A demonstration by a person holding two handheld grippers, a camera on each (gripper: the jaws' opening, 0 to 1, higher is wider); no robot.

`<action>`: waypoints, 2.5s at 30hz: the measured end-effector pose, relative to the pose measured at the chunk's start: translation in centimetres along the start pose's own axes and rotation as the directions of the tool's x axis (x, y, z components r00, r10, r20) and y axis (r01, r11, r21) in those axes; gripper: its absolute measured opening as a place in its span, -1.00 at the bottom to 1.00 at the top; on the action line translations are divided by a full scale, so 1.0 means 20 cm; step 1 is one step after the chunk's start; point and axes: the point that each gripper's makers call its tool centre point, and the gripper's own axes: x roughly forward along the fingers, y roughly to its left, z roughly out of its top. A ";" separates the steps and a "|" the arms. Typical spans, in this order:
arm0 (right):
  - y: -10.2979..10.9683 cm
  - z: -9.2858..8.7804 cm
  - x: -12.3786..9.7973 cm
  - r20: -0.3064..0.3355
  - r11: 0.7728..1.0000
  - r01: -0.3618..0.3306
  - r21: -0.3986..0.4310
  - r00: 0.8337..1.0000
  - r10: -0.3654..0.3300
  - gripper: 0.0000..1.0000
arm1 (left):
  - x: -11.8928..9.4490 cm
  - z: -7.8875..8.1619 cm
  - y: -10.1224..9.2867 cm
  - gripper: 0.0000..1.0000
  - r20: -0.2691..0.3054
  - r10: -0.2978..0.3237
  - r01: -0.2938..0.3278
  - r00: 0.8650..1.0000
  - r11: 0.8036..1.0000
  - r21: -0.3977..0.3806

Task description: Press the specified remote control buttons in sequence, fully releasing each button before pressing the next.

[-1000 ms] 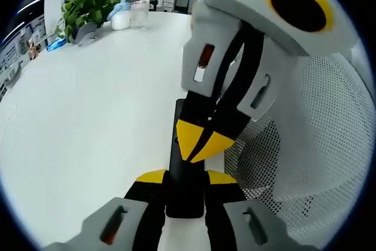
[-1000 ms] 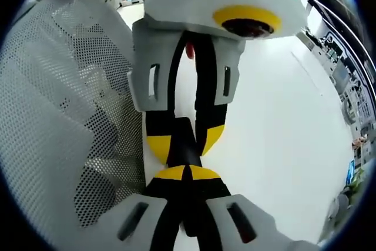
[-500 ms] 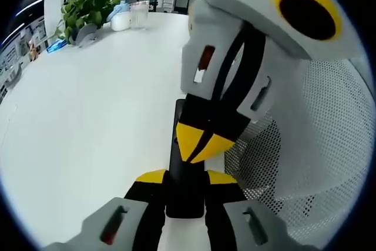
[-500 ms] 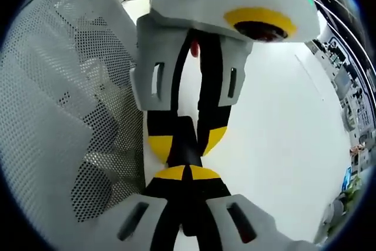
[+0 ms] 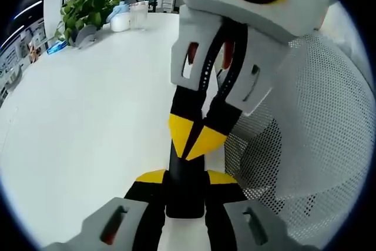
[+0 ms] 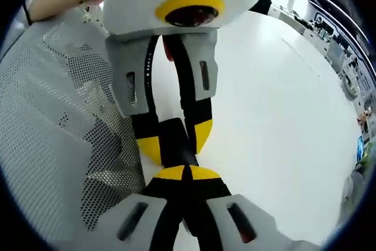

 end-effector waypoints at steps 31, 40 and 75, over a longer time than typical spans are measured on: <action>-0.03 -0.20 -0.06 -0.083 0.999 -0.018 0.026 0.996 0.020 -0.43 | 0.00 0.00 0.00 -0.63 -0.001 0.006 -0.006 1.000 1.000 0.024; -0.03 -0.21 -0.06 -0.111 1.000 -0.024 -0.005 0.994 0.023 -0.45 | 0.01 0.00 -0.01 -0.62 -0.025 0.014 -0.013 1.000 0.999 0.031; -0.04 -0.20 -0.05 -0.136 0.999 -0.022 0.027 0.990 0.025 -0.49 | -0.38 0.15 0.07 0.87 0.190 0.271 -0.197 0.944 0.922 -0.334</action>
